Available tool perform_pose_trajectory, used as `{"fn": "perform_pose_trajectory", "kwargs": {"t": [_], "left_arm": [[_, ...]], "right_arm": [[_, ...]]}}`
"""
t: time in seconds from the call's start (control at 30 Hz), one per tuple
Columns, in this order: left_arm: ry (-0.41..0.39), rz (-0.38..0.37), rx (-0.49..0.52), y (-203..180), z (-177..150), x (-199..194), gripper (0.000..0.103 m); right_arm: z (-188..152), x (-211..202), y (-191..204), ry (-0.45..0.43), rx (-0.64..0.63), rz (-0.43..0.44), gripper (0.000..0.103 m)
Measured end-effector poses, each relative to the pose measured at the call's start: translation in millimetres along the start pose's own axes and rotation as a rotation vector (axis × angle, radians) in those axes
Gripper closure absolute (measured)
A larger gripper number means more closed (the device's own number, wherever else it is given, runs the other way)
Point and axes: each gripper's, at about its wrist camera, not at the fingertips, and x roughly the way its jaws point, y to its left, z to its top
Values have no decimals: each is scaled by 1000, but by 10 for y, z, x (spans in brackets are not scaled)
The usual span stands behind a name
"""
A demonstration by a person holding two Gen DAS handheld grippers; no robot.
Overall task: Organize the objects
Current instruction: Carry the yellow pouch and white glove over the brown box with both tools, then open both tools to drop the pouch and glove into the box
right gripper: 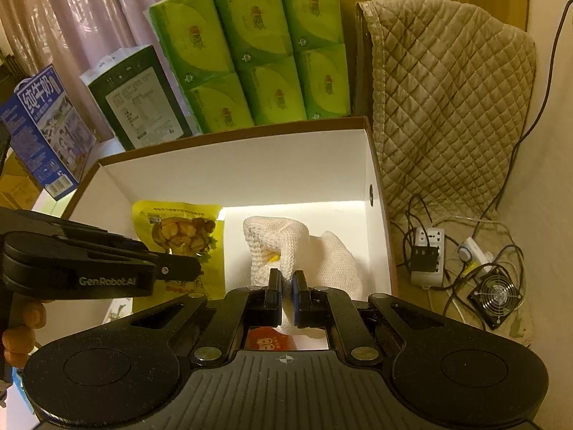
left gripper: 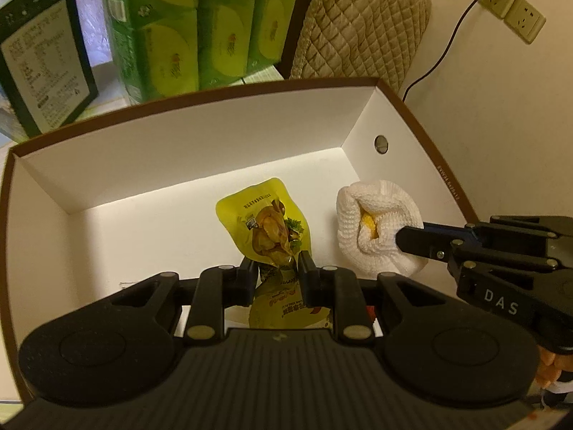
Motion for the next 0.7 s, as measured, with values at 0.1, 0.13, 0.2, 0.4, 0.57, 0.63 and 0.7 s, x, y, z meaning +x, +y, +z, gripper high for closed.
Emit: {"fn": "perform_pose_trajectory", "kwargs": {"t": [0.1, 0.13, 0.2, 0.4, 0.57, 0.63, 0.7], "left_arm": [[25, -8, 2, -2, 12, 90, 83], [35, -11, -1, 2, 15, 118, 83], [46, -9, 5, 3, 14, 161, 83], [51, 6, 11, 37, 18, 191, 76], [48, 25, 17, 81, 18, 156, 72], [45, 31, 19, 89, 9, 137, 71], [46, 34, 20, 100, 6, 120, 70]], "right_arm": [[7, 41, -28, 6, 4, -4, 101], [10, 46, -33, 7, 6, -4, 101], [15, 64, -47, 9, 8, -5, 101], [17, 98, -82, 15, 15, -10, 101], [19, 111, -81, 17, 15, -14, 101], [24, 114, -78, 17, 16, -15, 101], [25, 117, -78, 19, 16, -15, 101]]}}
